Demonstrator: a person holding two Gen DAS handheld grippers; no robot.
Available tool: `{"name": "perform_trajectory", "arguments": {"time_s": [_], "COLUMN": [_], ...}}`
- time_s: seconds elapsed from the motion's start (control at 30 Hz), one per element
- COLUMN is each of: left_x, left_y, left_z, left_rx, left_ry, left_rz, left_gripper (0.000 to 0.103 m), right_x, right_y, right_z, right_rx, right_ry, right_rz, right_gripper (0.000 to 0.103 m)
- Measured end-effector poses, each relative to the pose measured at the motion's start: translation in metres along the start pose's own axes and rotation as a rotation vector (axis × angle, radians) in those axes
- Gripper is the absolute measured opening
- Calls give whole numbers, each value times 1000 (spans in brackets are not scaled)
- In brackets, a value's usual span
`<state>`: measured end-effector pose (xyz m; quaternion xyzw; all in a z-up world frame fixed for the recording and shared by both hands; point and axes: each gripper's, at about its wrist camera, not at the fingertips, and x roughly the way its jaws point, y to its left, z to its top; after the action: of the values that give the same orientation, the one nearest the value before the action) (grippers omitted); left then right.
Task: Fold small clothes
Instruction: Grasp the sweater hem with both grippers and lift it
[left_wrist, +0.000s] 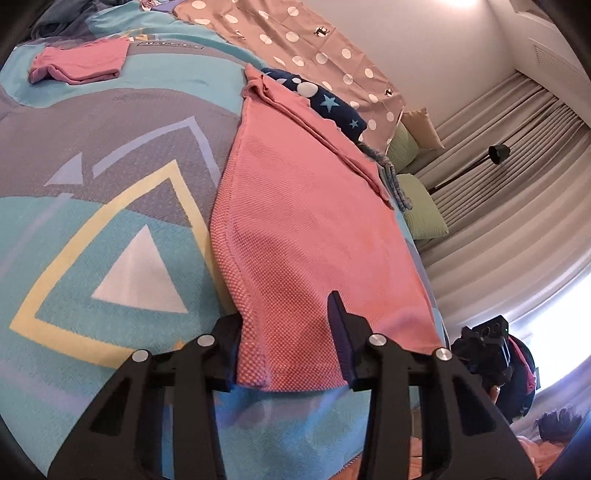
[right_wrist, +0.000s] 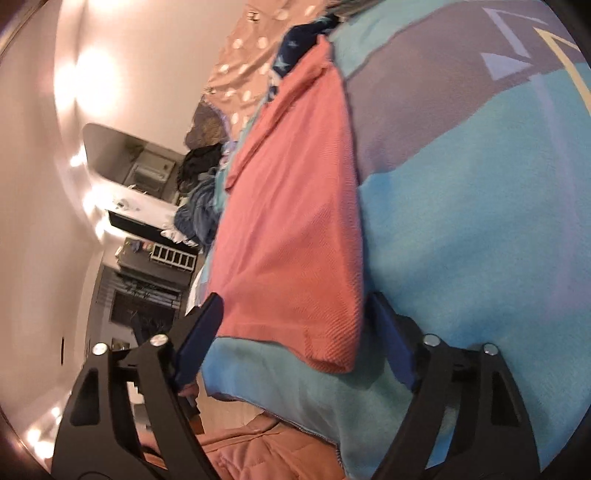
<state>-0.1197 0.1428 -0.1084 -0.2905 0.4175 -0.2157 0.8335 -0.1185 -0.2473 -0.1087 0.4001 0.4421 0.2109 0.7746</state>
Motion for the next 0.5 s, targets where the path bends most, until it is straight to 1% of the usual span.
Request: {"name": "perform_trajectory", "arguments": {"time_s": [0.13,0.17,0.23,0.27,0.3,0.33,0.37,0.4,0.47,0.5], "left_x": [1,1,0,1,3,5,7,8,10,10], "left_y": [-5,-7,-8,-8,-9,-10,-9,-8,-6,-7], "left_z": [-3,-4,-6,-6,-6,-5,-3,-1,2,4], "left_rx": [37,44,40,38,45,47,37,24,9,1], "left_ry": [38,45,47,48,54,59,64,68,75,69], "left_rz": [0,-1,-12,-16,-24,-27,-36,-41,-42,-20], "left_gripper": [42,43,50,50,52,55,55,55,54,37], "right_x": [4,5,6,7,8,10,11,12,14,14], "right_y": [3,4,4,3,1,-2,-6,-11,-20,-23], "right_z": [-1,-3,-5,-5,-4,-1,0,3,4,4], "right_rx": [23,29,44,51,59,74,94,126,178,192], "right_ry": [44,50,53,54,55,62,65,72,90,89], "right_rz": [-8,-17,-26,-28,-26,-19,-15,-9,-1,7], "right_gripper": [77,75,69,65,63,58,47,42,11,9]}}
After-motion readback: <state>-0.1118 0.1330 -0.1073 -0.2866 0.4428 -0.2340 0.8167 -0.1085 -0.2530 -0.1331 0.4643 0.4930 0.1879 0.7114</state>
